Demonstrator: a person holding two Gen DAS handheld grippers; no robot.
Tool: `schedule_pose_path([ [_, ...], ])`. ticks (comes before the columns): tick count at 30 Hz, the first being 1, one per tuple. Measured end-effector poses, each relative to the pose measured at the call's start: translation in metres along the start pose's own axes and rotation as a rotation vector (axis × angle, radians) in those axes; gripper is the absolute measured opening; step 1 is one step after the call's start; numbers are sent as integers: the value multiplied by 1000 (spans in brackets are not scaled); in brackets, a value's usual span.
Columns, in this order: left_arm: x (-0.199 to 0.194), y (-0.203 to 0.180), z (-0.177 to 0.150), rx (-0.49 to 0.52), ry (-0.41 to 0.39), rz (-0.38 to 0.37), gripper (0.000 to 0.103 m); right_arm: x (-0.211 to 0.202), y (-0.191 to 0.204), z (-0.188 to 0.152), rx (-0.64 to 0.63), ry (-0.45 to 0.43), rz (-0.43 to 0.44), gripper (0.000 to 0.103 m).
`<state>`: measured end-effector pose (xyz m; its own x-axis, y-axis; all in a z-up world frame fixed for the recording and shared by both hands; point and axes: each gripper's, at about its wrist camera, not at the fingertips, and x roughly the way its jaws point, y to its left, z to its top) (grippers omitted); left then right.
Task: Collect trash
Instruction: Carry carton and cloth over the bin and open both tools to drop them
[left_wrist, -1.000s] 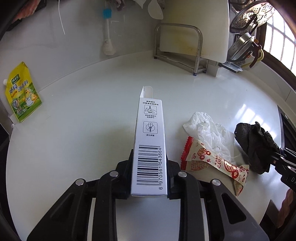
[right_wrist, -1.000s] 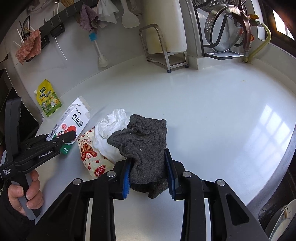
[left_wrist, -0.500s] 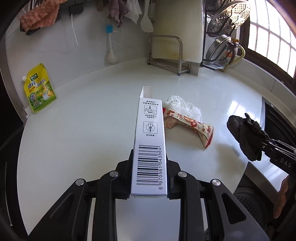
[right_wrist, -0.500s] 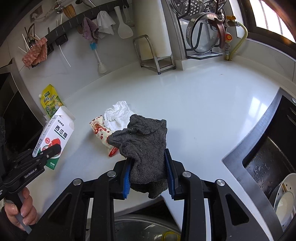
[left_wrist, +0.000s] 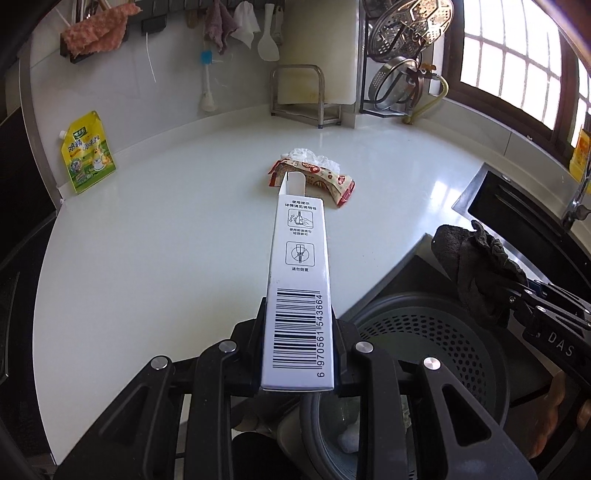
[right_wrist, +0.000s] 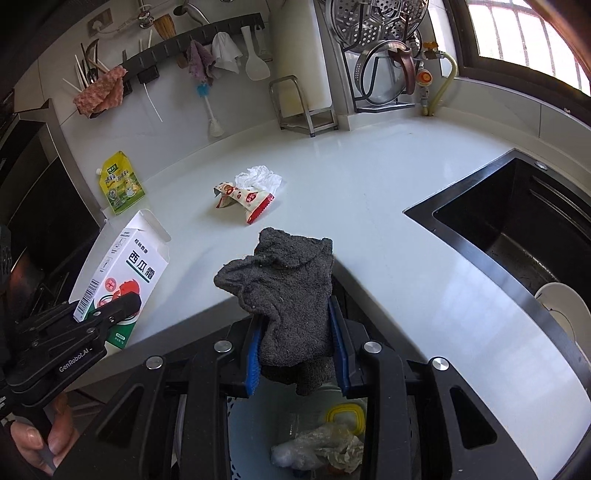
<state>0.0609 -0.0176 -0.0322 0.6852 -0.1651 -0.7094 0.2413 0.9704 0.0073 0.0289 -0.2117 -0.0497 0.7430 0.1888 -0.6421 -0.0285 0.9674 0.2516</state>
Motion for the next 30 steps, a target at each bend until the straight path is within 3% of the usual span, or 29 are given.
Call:
schedule_pose_path([
  [14, -28, -32, -62, 34, 42, -67, 26, -44, 0, -64, 31, 10, -21, 30],
  [30, -6, -59, -92, 66, 148, -118, 26, -42, -22, -105, 75, 80, -38, 30],
])
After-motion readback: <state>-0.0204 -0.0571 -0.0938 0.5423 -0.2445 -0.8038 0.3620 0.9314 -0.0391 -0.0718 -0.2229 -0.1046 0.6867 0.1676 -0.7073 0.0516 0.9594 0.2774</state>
